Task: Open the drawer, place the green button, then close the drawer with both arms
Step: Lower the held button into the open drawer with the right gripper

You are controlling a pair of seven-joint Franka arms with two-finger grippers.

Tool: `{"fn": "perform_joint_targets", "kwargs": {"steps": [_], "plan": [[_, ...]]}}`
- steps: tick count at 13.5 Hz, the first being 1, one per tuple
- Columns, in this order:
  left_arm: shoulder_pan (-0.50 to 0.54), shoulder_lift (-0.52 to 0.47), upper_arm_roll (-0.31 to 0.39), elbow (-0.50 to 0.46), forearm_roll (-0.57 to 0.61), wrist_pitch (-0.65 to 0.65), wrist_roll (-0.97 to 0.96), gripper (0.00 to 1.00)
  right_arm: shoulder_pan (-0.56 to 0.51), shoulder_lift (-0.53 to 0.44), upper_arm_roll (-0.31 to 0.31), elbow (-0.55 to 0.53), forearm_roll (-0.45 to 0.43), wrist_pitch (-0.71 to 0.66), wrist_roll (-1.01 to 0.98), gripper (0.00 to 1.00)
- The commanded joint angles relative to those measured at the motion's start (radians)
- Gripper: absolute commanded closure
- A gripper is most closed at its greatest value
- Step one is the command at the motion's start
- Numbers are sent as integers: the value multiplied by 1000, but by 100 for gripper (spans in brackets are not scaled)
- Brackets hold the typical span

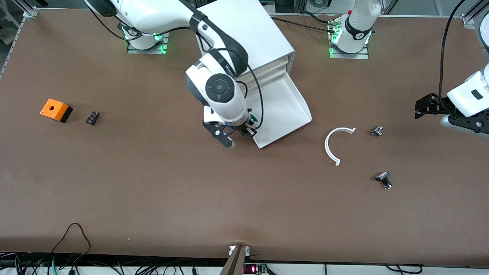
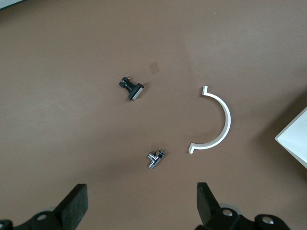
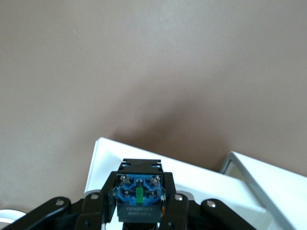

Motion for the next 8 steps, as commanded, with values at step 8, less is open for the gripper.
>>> {"fn": "perform_joint_targets", "kwargs": {"steps": [8], "plan": [[-5,0,10,15,27,-19,-22,0,185,85,-77,48,-14,30,232,85]]}}
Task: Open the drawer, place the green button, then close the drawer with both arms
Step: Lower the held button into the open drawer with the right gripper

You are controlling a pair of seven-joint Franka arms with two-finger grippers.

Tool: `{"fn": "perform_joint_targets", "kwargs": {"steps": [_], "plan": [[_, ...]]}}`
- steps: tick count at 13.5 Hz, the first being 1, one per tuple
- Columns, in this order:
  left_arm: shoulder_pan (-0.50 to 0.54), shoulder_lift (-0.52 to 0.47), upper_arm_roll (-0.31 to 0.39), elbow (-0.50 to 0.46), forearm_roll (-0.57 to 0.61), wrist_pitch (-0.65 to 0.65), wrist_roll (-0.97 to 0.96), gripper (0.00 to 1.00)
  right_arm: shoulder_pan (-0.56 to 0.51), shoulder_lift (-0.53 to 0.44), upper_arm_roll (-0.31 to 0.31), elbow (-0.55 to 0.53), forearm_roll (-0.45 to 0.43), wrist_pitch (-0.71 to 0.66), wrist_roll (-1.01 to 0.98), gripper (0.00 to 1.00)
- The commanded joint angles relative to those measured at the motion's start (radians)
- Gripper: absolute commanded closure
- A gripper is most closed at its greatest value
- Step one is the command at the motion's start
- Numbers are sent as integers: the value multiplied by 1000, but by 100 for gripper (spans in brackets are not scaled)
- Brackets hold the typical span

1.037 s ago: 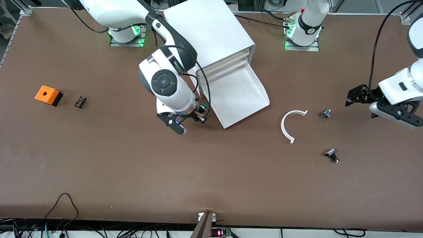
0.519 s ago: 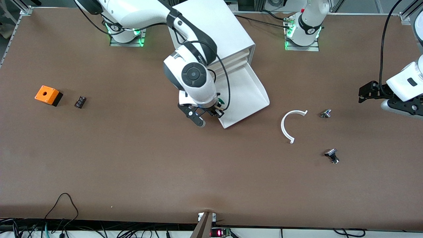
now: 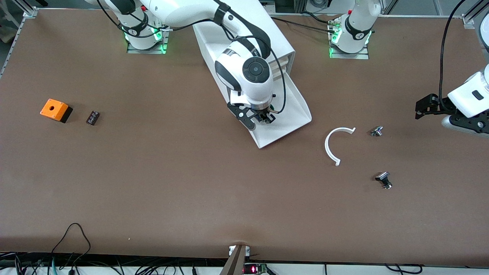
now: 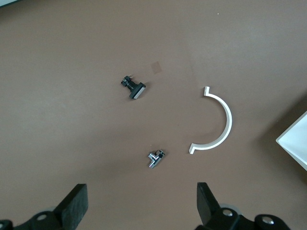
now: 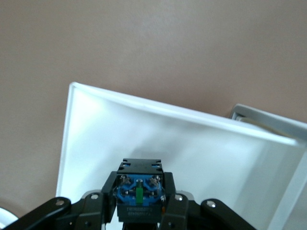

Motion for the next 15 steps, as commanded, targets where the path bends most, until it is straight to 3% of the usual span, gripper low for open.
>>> {"fn": "perform_joint_targets", "kwargs": {"steps": [1,15], "plan": [[-6,0,5,15,26,-21,-10,0,24,56,-16,43,-5,25,47,85],[-6,6,0,29,8,-28,-6,0,96,108,-52,40,-11,57,84,83]]}}
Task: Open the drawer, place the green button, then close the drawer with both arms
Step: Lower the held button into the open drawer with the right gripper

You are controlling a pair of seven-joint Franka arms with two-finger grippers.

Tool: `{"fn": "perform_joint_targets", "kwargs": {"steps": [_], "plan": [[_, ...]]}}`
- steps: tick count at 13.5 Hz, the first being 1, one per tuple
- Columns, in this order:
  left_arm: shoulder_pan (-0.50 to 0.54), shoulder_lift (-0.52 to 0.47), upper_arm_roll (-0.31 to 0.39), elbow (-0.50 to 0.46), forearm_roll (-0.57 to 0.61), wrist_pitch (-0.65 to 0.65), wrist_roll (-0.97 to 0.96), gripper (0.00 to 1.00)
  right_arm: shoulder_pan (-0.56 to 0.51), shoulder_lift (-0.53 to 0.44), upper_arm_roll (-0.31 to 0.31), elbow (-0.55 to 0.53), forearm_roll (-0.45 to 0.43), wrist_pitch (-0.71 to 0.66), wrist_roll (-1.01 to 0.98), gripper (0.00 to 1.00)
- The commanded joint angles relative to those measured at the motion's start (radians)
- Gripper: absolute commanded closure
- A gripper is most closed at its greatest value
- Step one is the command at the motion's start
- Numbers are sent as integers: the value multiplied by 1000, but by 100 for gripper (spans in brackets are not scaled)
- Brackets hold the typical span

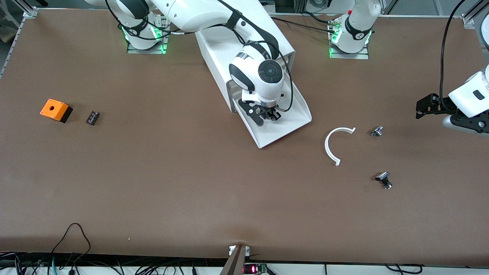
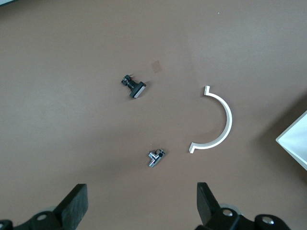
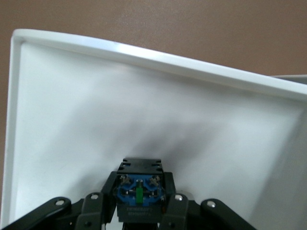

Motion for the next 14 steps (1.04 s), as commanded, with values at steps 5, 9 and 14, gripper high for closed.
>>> {"fn": "perform_joint_targets", "kwargs": {"steps": [5,9,14], "plan": [[-6,18,-4,24,5,-32,-6,0,32,18,-62,36,-9,-24,20,0],[-3,25,2,20,-38,-34,-97,0,29,0,-88,115,-10,-93,19,0],[-3,28,1,23,-40,-36,-171,0,-17,-107,-102,119,-9,-116,15,0]]}}
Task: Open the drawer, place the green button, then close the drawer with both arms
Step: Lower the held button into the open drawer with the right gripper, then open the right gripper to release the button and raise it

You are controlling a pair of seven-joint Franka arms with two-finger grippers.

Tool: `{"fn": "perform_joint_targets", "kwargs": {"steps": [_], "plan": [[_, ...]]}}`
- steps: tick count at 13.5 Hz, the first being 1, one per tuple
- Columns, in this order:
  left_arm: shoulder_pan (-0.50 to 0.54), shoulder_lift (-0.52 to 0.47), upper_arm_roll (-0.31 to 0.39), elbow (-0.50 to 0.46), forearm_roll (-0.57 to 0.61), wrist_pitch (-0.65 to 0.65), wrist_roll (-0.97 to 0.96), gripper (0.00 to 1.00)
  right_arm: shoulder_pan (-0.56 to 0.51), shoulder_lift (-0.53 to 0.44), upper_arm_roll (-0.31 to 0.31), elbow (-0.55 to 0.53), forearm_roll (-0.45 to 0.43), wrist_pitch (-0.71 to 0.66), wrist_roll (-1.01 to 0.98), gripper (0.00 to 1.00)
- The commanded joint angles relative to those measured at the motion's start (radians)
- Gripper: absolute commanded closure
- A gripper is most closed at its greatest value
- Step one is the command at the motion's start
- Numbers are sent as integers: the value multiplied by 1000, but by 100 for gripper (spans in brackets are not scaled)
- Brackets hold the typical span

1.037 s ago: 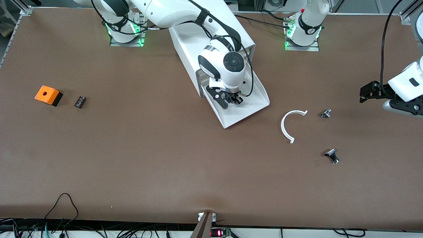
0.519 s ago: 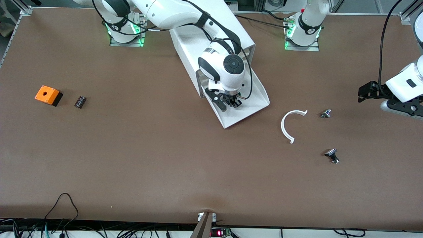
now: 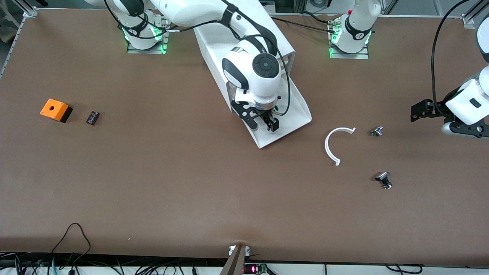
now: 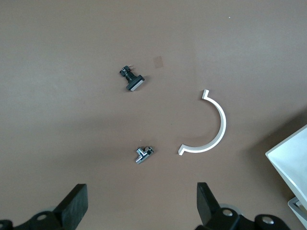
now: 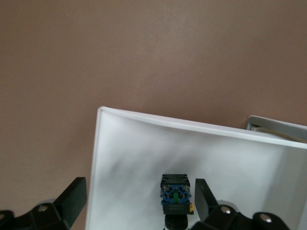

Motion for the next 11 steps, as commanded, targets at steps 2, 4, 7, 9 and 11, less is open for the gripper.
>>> {"fn": "perform_joint_targets", "kwargs": {"steps": [2,4,7,9,11], "plan": [[-2,10,3,23,-15,-21,-12,0,-52,-93,5,-3,-9,-29,16,0],[-2,19,3,9,-14,-33,-6,0,-70,-131,5,-4,-10,-30,16,0],[12,62,6,-34,-14,-38,-2,0,-121,-187,10,-6,-6,-67,5,0],[6,79,6,-34,-12,-41,9,0,-153,-202,12,-9,-3,-76,-4,0],[1,107,0,-32,-24,-61,12,0,-187,-221,13,-9,-1,-113,-65,0]]}}
